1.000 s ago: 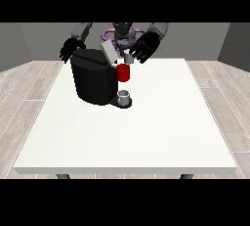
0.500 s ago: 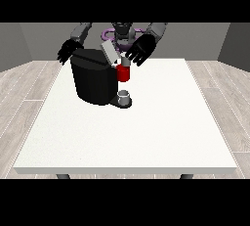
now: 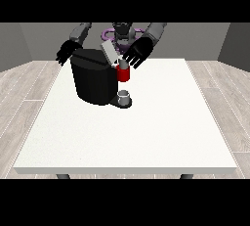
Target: Insert the coffee pod into the coffee machine and close the lid
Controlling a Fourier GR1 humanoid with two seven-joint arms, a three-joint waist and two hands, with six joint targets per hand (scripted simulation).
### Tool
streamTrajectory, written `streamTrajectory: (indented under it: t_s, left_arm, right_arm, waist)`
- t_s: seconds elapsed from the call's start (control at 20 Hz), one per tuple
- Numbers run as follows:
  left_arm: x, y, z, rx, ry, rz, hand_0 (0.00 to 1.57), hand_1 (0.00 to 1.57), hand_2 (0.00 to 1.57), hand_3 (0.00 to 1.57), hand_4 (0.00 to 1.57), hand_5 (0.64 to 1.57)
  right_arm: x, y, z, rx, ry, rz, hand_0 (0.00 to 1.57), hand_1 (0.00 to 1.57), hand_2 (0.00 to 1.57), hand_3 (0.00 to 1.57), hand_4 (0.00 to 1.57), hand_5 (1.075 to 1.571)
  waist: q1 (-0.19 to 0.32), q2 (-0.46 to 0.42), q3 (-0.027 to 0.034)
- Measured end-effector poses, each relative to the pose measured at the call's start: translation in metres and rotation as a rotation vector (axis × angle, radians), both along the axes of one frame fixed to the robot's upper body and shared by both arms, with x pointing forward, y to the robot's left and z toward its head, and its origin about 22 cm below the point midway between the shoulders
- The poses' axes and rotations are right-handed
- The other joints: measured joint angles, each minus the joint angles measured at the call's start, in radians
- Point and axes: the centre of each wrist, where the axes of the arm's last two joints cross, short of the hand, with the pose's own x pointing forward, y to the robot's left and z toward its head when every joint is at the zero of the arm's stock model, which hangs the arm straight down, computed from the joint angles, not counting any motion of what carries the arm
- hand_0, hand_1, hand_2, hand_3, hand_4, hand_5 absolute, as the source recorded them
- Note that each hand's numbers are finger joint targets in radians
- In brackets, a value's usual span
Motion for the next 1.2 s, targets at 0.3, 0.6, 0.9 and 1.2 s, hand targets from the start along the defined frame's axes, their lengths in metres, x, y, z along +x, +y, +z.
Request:
streamTrajectory:
  t_s: [0.3, 0.6, 0.9, 1.2]
  left_arm:
    - [0.0, 0.007, 0.005, 0.006, 0.009, 0.01, 1.19, 1.19, 1.25, 1.18, 0.49, 1.571]
    - [0.001, 0.007, 0.006, 0.004, 0.019, 0.012, 1.22, 1.22, 1.27, 1.17, 0.48, 1.571]
    - [0.002, 0.008, 0.003, 0.003, 0.032, 0.005, 1.16, 1.16, 1.19, 1.06, 0.46, 1.571]
    - [0.002, 0.005, 0.0, 0.026, 0.027, 0.01, 1.09, 1.09, 1.13, 0.96, 0.4, 1.571]
  right_arm:
    - [-0.006, 0.002, -0.009, 0.004, -0.004, -0.001, 0.0, 0.0, 0.0, 0.0, 0.44, 1.571]
    - [-0.003, -0.001, -0.007, 0.007, -0.016, -0.006, 0.0, 0.0, 0.0, 0.0, 0.44, 1.571]
    - [-0.001, 0.001, -0.001, 0.004, -0.02, -0.005, 0.0, 0.0, 0.0, 0.0, 0.4, 1.571]
    - [-0.005, 0.003, -0.01, 0.003, -0.001, -0.018, 0.0, 0.0, 0.0, 0.0, 0.34, 1.571]
  waist:
    - [-0.005, 0.007, 0.0003]
    - [0.0, 0.016, 0.0006]
    - [-0.002, 0.018, 0.0005]
    - [0.002, 0.015, 0.0006]
